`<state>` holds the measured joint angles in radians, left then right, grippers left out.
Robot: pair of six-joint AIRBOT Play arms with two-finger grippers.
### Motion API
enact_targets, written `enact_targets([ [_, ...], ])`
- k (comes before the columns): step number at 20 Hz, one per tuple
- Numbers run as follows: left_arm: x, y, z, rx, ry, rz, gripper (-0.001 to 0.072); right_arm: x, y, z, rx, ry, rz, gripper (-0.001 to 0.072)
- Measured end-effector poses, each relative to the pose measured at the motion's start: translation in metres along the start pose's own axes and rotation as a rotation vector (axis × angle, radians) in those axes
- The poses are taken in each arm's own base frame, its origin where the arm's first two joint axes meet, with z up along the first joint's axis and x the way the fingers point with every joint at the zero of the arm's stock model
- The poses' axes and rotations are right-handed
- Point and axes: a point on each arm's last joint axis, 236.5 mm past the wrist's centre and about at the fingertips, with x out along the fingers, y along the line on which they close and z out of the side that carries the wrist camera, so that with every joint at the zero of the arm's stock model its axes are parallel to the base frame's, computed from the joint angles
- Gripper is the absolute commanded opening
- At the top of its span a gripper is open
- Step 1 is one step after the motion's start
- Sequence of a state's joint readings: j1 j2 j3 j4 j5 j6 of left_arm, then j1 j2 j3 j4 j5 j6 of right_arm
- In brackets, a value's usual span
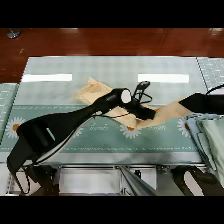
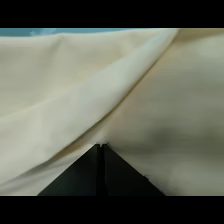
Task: Fold the shirts.
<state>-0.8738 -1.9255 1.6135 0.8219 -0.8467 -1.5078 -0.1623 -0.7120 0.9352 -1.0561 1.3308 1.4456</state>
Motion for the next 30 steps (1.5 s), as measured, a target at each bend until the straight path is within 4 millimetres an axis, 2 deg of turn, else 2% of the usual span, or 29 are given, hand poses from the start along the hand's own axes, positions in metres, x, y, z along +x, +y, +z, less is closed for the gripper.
enact_targets([
  [1,-0.002,-0.002,0.001,0.004,0.007,-0.004,0.0022,0.001,0.003,0.000,-0.004,0.002,0.009,0.0024],
  [3,-0.023,0.005,0.023,-0.007,-0.032,-0.007,0.0021,0.004,0.015,0.003,-0.027,0.010,0.036,0.0024],
  [4,-0.040,0.012,0.033,-0.018,-0.047,-0.009,0.0021,0.007,0.022,0.003,-0.044,0.021,0.050,0.0024],
  [6,-0.089,0.040,0.060,-0.041,-0.099,0.013,0.0021,0.012,0.045,0.011,-0.087,0.033,0.091,0.0024],
  [8,-0.156,0.073,0.079,-0.052,-0.156,0.069,0.0021,0.020,0.071,0.023,-0.135,0.046,0.132,0.0024],
  [10,-0.243,0.112,0.091,-0.069,-0.256,0.169,0.0021,0.035,0.100,0.035,-0.188,0.074,0.176,0.0024],
  [11,-0.284,0.127,0.089,-0.086,-0.306,0.216,0.0021,0.047,0.115,0.041,-0.213,0.092,0.196,0.0024],
  [12,-0.324,0.140,0.084,-0.102,-0.364,0.266,0.0021,0.060,0.130,0.047,-0.233,0.108,0.214,0.0024],
  [13,-0.363,0.144,0.076,-0.121,-0.429,0.296,0.0022,0.076,0.144,0.052,-0.254,0.130,0.230,0.0024],
  [15,-0.420,0.149,0.047,-0.147,-0.535,0.370,0.0021,0.112,0.173,0.063,-0.285,0.163,0.260,0.0024],
  [16,-0.438,0.147,0.032,-0.154,-0.582,0.397,0.0022,0.133,0.187,0.066,-0.296,0.184,0.271,0.0024],
  [17,-0.448,0.142,0.015,-0.159,-0.616,0.410,0.0021,0.153,0.200,0.068,-0.304,0.202,0.286,0.0024],
  [19,-0.450,0.137,-0.019,-0.174,-0.656,0.429,0.0022,0.197,0.225,0.066,-0.315,0.244,0.312,0.0024],
  [21,-0.434,0.140,-0.050,-0.210,-0.664,0.425,0.0022,0.238,0.247,0.058,-0.309,0.283,0.341,0.0026],
  [22,-0.422,0.142,-0.063,-0.233,-0.660,0.410,0.0021,0.259,0.255,0.052,-0.301,0.298,0.354,0.0167],
  [23,-0.409,0.146,-0.073,-0.253,-0.658,0.396,0.0022,0.276,0.262,0.047,-0.284,0.310,0.369,0.0484],
  [24,-0.394,0.152,-0.083,-0.281,-0.644,0.384,0.0021,0.292,0.269,0.041,-0.258,0.321,0.391,0.0628],
  [25,-0.382,0.158,-0.091,-0.300,-0.639,0.376,0.0022,0.302,0.273,0.036,-0.238,0.333,0.411,0.0627],
  [27,-0.361,0.172,-0.103,-0.343,-0.624,0.368,0.0022,0.307,0.278,0.037,-0.218,0.341,0.459,0.0626],
  [29,-0.349,0.183,-0.111,-0.374,-0.622,0.370,0.0022,0.293,0.264,0.063,-0.200,0.314,0.476,0.0625],
  [30,-0.345,0.187,-0.114,-0.386,-0.618,0.370,0.0022,0.277,0.250,0.082,-0.193,0.299,0.479,0.0625],
])
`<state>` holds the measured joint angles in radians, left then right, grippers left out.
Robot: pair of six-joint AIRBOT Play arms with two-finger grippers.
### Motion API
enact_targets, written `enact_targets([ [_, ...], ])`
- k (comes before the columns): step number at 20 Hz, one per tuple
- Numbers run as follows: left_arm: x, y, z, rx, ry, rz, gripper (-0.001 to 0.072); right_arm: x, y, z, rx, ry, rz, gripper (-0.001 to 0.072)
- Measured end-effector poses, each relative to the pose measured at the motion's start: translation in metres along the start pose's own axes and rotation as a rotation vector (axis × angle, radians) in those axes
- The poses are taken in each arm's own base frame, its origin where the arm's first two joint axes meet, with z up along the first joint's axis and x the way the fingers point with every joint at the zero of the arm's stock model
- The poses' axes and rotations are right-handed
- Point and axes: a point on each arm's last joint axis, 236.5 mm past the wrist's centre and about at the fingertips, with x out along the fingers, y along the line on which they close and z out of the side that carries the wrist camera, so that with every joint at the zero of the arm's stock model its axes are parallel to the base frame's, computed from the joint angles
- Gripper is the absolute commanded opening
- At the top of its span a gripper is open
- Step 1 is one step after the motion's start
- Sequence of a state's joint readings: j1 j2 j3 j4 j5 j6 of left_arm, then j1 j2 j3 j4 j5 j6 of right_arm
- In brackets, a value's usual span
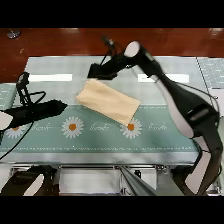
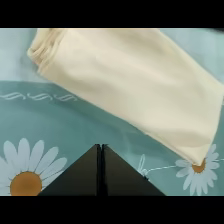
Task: Fold the shirts.
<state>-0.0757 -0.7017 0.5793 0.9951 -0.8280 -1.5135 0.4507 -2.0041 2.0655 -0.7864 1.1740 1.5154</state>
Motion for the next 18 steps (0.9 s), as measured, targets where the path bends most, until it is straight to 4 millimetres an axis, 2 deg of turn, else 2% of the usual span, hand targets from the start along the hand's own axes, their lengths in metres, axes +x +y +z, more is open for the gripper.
enact_targets([
  [2,0.004,0.005,-0.004,-0.013,0.001,0.006,0.0022,-0.066,-0.016,0.011,-0.006,-0.013,-0.019,0.0625],
  [3,0.006,0.007,-0.005,-0.017,0.001,0.009,0.0022,-0.101,-0.032,0.008,-0.005,-0.010,-0.061,0.0625],
  [4,0.006,0.007,-0.005,-0.020,-0.002,0.009,0.0022,-0.135,-0.052,-0.003,0.005,0.007,-0.123,0.0625],
  [6,0.007,0.009,-0.006,-0.022,-0.001,0.011,0.0022,-0.186,-0.092,-0.040,0.085,0.037,-0.247,0.0625],
  [7,0.008,0.009,-0.007,-0.022,0.001,0.011,0.0022,-0.201,-0.111,-0.063,0.154,0.028,-0.299,0.0624],
  [8,0.008,0.008,-0.007,-0.021,0.002,0.010,0.0022,-0.207,-0.128,-0.086,0.231,0.006,-0.335,0.0624],
  [9,0.009,0.008,-0.008,-0.019,0.005,0.009,0.0022,-0.204,-0.140,-0.110,0.305,-0.018,-0.349,0.0624],
  [10,0.011,0.007,-0.010,-0.016,0.012,0.007,0.0022,-0.193,-0.149,-0.138,0.389,-0.037,-0.345,0.0624],
  [13,0.017,0.003,-0.018,-0.006,0.044,0.001,0.0022,-0.145,-0.160,-0.198,0.567,-0.063,-0.286,0.0624],
  [15,0.023,0.002,-0.024,-0.001,0.071,0.000,0.0023,-0.114,-0.156,-0.219,0.620,-0.049,-0.241,0.0624],
  [17,0.029,0.003,-0.031,-0.002,0.099,0.002,0.0023,-0.086,-0.150,-0.226,0.650,-0.028,-0.199,0.0623],
  [18,0.032,0.003,-0.033,-0.004,0.109,0.004,0.0023,-0.073,-0.148,-0.225,0.659,-0.021,-0.185,0.0555],
])
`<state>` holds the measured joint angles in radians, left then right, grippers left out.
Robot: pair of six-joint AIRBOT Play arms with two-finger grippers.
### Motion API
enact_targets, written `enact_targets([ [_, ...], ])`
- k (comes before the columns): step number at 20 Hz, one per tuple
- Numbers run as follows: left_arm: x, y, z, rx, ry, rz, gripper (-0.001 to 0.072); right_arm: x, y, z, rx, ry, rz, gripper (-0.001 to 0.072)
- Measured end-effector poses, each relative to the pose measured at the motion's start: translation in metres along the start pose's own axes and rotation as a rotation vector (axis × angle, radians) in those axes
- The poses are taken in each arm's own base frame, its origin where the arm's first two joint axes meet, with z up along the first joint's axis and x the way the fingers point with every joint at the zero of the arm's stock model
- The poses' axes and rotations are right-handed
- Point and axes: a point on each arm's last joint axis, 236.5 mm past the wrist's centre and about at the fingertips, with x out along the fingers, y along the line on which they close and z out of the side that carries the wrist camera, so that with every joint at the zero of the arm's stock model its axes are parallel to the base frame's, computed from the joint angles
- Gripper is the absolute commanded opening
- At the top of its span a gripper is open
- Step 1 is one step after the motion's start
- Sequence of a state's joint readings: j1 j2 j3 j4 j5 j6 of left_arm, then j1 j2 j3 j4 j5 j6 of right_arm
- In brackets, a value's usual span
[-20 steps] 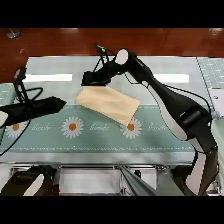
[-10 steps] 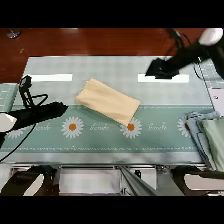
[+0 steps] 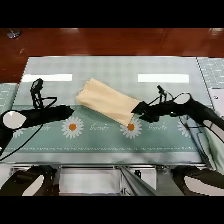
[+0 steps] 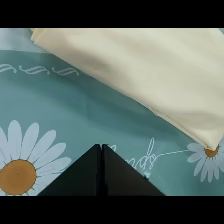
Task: Fold the shirts.
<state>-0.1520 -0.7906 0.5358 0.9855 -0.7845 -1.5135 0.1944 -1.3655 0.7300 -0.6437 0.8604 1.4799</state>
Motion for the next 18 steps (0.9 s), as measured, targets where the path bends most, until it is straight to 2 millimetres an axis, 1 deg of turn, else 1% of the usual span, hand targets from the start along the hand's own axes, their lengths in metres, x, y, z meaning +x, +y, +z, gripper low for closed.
enact_targets([
  [2,0.004,0.001,-0.003,-0.002,0.016,0.003,0.0023,0.021,0.011,0.000,0.007,0.031,0.022,0.0136],
  [3,0.005,0.001,-0.004,-0.003,0.021,0.004,0.0023,0.028,0.017,0.004,-0.001,0.040,0.029,0.0110],
  [4,0.006,0.002,-0.005,-0.004,0.024,0.005,0.0023,0.033,0.026,0.011,-0.013,0.037,0.045,0.0048],
  [5,0.007,0.002,-0.005,-0.004,0.027,0.005,0.0023,0.035,0.037,0.021,-0.040,0.028,0.057,0.0023],
  [7,0.007,0.002,-0.006,-0.004,0.029,0.006,0.0023,0.027,0.071,0.042,-0.123,0.007,0.104,0.0022],
  [8,0.008,0.002,-0.006,-0.004,0.031,0.006,0.0023,0.016,0.092,0.055,-0.186,-0.007,0.122,0.0022],
  [10,0.008,0.002,-0.006,-0.004,0.032,0.006,0.0023,-0.014,0.131,0.078,-0.313,-0.043,0.146,0.0022],
  [12,0.008,0.002,-0.006,-0.004,0.032,0.007,0.0023,-0.058,0.165,0.103,-0.430,-0.102,0.137,0.0022],
  [13,0.008,0.002,-0.006,-0.004,0.032,0.007,0.0023,-0.084,0.177,0.115,-0.478,-0.136,0.118,0.0022],
  [15,0.008,0.002,-0.006,-0.004,0.034,0.007,0.0023,-0.138,0.190,0.137,-0.535,-0.212,0.071,0.0023],
  [16,0.008,0.002,-0.008,-0.008,0.039,0.006,0.0024,-0.166,0.191,0.145,-0.542,-0.249,0.047,0.0023],
  [18,0.008,0.002,-0.010,-0.019,0.050,0.006,0.0024,-0.215,0.186,0.153,-0.526,-0.312,0.007,0.0022],
])
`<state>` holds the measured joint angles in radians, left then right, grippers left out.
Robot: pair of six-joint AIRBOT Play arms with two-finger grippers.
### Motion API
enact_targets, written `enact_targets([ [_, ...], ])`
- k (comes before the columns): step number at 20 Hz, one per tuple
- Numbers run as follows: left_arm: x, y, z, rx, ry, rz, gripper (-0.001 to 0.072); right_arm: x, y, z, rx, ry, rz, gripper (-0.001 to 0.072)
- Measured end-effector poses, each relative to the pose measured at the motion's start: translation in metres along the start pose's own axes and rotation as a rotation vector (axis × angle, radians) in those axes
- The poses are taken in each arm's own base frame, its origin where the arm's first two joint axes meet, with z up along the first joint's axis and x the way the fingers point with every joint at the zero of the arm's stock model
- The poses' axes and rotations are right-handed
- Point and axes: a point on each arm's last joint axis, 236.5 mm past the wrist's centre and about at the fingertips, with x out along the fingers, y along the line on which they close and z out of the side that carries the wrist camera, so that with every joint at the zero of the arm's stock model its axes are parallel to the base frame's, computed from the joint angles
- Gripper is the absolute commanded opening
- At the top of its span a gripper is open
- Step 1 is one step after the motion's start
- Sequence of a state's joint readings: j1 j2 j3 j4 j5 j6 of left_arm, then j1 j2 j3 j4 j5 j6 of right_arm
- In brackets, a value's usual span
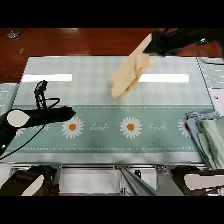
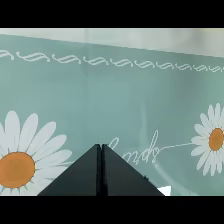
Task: Fold the shirts.
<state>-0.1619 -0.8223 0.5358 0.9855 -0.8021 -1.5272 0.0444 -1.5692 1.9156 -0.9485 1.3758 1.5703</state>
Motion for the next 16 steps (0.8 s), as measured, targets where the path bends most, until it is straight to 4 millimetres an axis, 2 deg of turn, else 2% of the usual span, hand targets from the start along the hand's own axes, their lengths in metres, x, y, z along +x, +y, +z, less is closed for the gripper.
enact_targets([
  [2,0.000,0.000,-0.002,-0.007,0.007,0.000,0.0024,-0.043,-0.023,0.005,0.032,-0.025,-0.083,0.0023],
  [4,0.000,0.000,-0.002,-0.011,0.010,0.000,0.0024,-0.088,-0.053,-0.002,0.091,-0.035,-0.194,0.0023],
  [9,0.000,0.000,-0.004,-0.014,0.016,-0.001,0.0024,-0.193,-0.130,-0.051,0.301,-0.032,-0.510,0.0022],
  [11,0.000,-0.001,-0.004,-0.012,0.017,-0.002,0.0024,-0.234,-0.156,-0.081,0.410,-0.048,-0.634,0.0023],
  [13,0.001,-0.002,-0.006,-0.007,0.021,-0.004,0.0024,-0.270,-0.180,-0.122,0.529,-0.049,-0.755,0.0022],
  [16,0.002,-0.007,-0.008,0.008,0.026,-0.010,0.0024,-0.319,-0.210,-0.209,0.750,-0.013,-0.970,0.0023],
])
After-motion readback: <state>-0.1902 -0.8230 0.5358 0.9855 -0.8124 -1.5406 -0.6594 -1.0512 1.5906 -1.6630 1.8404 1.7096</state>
